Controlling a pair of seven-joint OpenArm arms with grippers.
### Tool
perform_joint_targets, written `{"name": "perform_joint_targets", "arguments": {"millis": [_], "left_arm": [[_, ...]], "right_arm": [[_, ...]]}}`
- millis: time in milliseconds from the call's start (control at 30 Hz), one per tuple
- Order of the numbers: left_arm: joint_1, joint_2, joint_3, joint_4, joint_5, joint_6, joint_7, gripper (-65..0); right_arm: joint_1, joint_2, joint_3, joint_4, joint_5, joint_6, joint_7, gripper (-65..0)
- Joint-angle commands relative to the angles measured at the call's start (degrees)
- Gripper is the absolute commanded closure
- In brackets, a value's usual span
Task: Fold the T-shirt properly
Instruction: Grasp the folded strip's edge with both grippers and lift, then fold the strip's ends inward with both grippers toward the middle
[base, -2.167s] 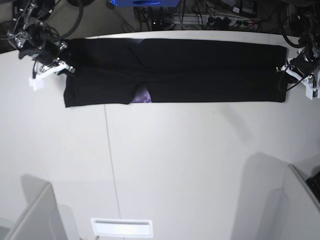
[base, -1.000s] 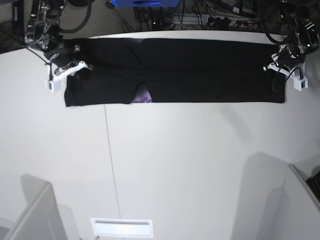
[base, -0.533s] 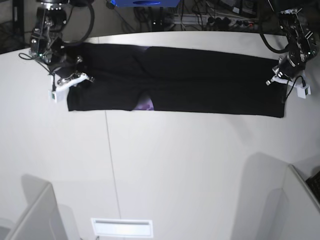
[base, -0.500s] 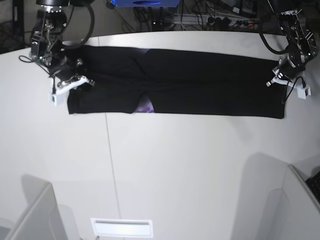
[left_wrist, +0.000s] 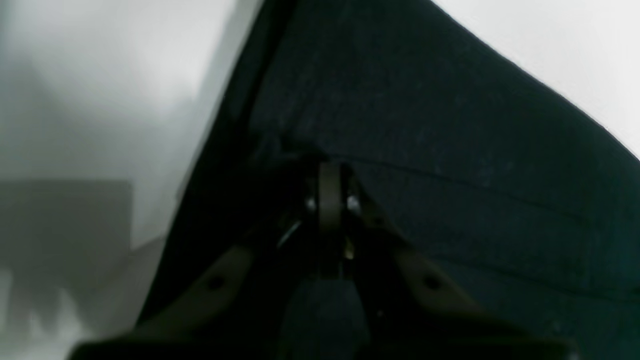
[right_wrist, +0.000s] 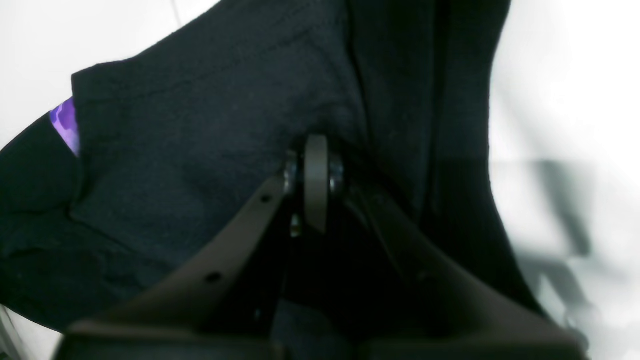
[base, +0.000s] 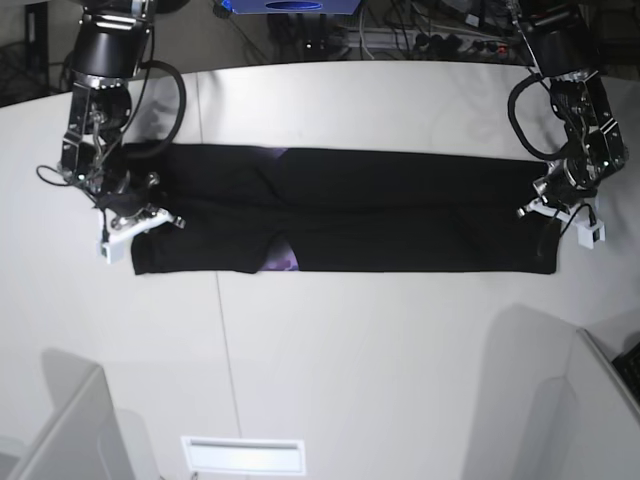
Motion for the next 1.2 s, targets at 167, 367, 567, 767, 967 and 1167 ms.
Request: {"name": "perform_joint_targets", "arguments": {"millis": [167, 367, 567, 767, 967, 1167], "left_arm": [[-0.71, -0.99, -0.50, 10.44, 0.00, -0.02, 1.83, 0.0], [1.49, -0.99, -5.43, 19.23, -0.18, -0.37, 1.91, 0.0], [4.83, -1.08, -12.63, 20.73, -0.18, -0.46, 1.83, 0.0], [6.15, -1.08, -19.14, 16.68, -0.18, -4.68, 1.47, -28.6], [5.53, -1.08, -20.37, 9.03, -0.18, -13.38, 1.39, -65.0], [1.31, -0.99, -16.85, 1.74, -0.09, -14.17, 1.30, -65.0]], "right_arm": [[-0.05, 1.08, 0.18, 12.36, 1.06, -0.65, -1.56, 0.0], [-2.78, 0.55, 0.18, 25.46, 1.41, -0.65, -3.85, 0.0], [-7.70, -0.94, 0.27, 28.63, 1.41, -0.65, -3.32, 0.0], [-10.25, -1.65, 0.18, 28.54, 1.41, -0.65, -3.32, 0.0], [-11.04, -1.74, 0.18, 28.54, 1.41, -0.65, -3.32, 0.0], [-11.22, -1.82, 0.09, 28.54, 1.41, -0.65, -3.32, 0.0]]}}
